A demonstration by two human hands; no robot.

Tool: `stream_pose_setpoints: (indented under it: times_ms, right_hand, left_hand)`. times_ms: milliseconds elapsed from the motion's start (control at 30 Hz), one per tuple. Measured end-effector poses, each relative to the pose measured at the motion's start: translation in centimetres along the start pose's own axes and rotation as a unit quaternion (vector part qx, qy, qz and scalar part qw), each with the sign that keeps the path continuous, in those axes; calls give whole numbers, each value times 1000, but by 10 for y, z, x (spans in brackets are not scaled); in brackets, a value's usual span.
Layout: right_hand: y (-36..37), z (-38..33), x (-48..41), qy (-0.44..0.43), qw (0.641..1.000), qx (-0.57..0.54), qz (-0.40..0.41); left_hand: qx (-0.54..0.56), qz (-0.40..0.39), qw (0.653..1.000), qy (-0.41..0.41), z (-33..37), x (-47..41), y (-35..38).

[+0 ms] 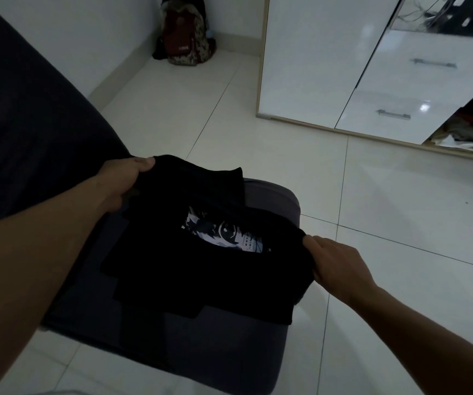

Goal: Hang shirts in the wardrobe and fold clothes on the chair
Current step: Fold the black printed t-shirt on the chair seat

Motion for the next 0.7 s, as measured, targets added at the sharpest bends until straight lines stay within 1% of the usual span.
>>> stream_pose_setpoints:
  times_ms: [67,100,133,200,267,333,433,500,533,567,633,700]
  right_hand:
    - [2,4,8,9,1000,13,-1]
    - [4,6,11,27,999,14,-11]
    - [5,9,12,63,998,-1,-22]
    - [5,18,11,195,978,-59,-37]
    - [6,25,6,311,940,-130,-51]
    - [5,29,0,391,894,-214,-47]
    - [5,36,-14,468,830,-302,-41]
    - [2,42,-22,497,801,-332,-22]
    - [-1,45,-27,502,797,-335,-7]
    - [-7,45,-30,497,802,-332,11]
    - [-17,43,-32,464,825,-319,39]
    - [-18,40,-26,414,854,-312,38]
  left_hand:
    - [25,-5,999,-21,-2,4,-4]
    - [21,-10,999,-33,-8,5,-5]
    - [12,-10,999,-44,-11,6,-6]
    - [-28,-5,998,-50,-16,8,-7]
    - [-97,-33,993,-52,-17,9,-4]
    - [-139,-69,986,-57,-15,12,7]
    - [-108,-43,993,-27,-4,2,15]
    - [-59,-27,998,-8,8,-4,21]
    - [-32,-21,999,5,16,-7,24]
    - [-3,-19,1000,20,25,-9,28]
    - [53,-29,997,41,41,-7,33]
    - [80,-40,996,32,47,1,31]
Point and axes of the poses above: each hand's wrist, its own x-axis away from the middle knuckle, its own y-axis out of the palm, z = x × y, the point moved 5 cm from there along -x, towards the middle knuckle, and after that the axes turned 14 degrees about y, right-handed, at the moved point
